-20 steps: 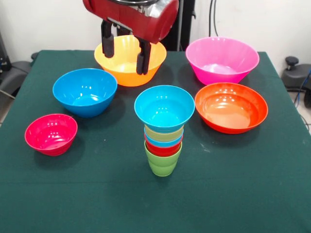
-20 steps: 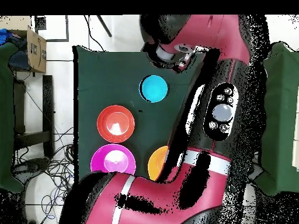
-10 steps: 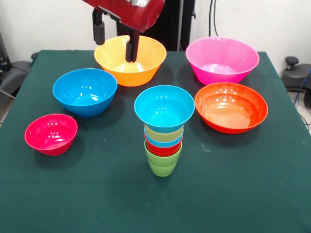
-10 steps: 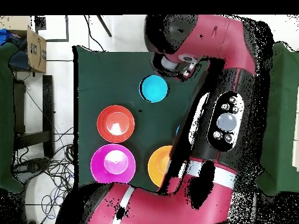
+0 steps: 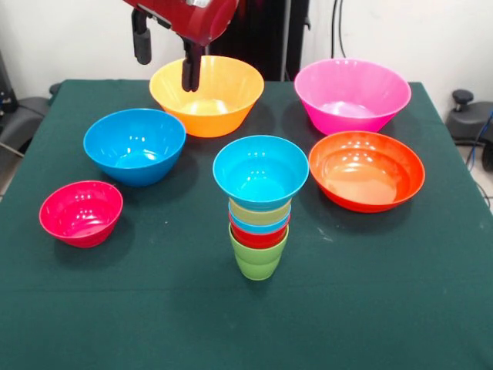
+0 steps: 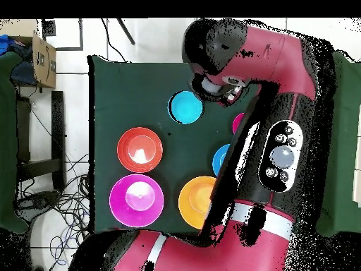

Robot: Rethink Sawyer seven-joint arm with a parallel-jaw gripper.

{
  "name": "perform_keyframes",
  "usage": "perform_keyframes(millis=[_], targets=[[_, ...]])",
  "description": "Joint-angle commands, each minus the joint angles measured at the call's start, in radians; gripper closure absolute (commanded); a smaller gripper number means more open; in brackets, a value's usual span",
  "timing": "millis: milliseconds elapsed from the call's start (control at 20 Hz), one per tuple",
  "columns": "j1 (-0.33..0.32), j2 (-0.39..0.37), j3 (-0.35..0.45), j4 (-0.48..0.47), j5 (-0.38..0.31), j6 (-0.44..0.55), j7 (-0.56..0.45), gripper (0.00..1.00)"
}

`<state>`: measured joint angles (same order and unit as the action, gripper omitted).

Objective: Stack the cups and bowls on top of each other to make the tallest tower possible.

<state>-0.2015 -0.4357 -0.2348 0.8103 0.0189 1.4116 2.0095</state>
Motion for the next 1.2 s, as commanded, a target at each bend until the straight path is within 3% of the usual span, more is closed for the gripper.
perform_keyframes(millis=[50, 600, 1200], targets=[[-0.006, 0.002, 0.118, 0.128, -0.072, -0.019, -0.244, 0.0], [-0.007, -0.016, 0.12, 0.166, -0.093, -0.05, -0.243, 0.0], [0.02, -0.01, 0.109, 0.116, -0.092, 0.043, -0.175, 0.0]])
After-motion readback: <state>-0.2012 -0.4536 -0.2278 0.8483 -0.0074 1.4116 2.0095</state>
